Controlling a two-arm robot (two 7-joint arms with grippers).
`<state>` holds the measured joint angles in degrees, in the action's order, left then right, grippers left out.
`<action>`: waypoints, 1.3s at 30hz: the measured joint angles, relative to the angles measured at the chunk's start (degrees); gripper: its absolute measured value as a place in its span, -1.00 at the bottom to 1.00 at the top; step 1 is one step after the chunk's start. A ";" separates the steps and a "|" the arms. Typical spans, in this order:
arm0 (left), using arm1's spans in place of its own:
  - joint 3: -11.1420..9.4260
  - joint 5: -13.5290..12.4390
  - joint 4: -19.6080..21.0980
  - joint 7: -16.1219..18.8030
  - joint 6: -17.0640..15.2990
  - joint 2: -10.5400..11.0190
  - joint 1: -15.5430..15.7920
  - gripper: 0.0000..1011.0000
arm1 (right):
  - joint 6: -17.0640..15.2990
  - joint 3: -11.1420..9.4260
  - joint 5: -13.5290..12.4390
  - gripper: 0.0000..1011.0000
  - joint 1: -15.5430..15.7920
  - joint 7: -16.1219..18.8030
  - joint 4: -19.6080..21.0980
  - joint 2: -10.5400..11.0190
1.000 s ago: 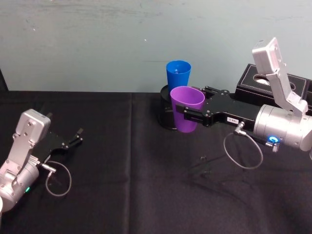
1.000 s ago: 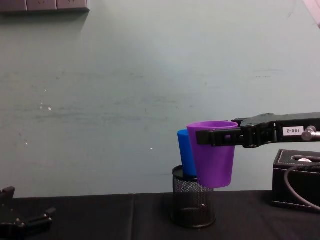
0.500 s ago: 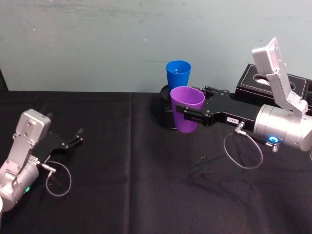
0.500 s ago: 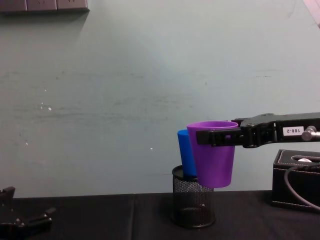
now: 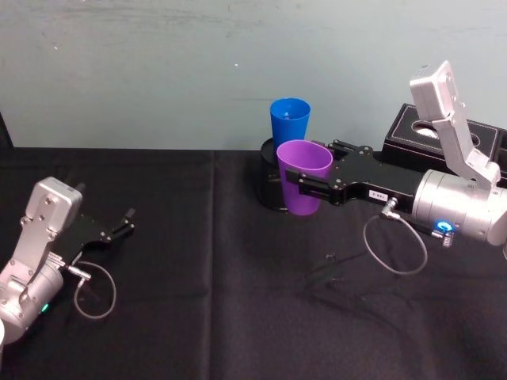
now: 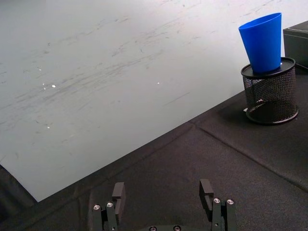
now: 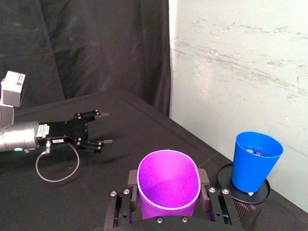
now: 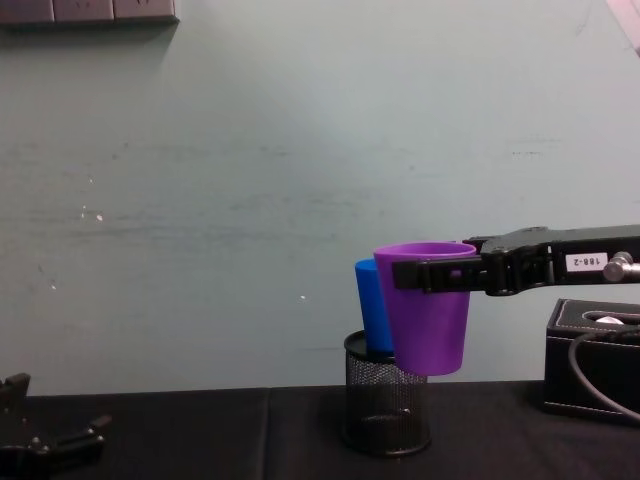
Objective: Pick up one cup with a gripper and tap it against the other cup.
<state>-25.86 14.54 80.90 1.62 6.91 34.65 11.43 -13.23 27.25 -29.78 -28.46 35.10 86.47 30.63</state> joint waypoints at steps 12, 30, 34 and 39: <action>0.00 0.00 0.00 0.00 0.00 0.00 0.00 1.00 | 0.00 0.00 0.00 0.42 0.00 0.00 0.00 0.00; 0.00 0.00 0.00 0.00 0.00 0.00 0.00 1.00 | 0.00 0.00 0.00 0.42 0.00 0.00 0.00 0.00; 0.00 0.00 0.00 0.00 0.00 0.00 0.00 1.00 | 0.05 0.10 -0.16 0.42 0.01 -0.18 0.10 0.10; 0.00 0.00 0.00 0.00 0.00 0.00 0.00 1.00 | -0.40 0.64 -0.47 0.42 -0.56 -2.18 -0.37 -0.34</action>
<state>-25.86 14.55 80.90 1.62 6.91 34.65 11.43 -13.62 27.88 -30.25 -29.02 32.92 86.10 30.29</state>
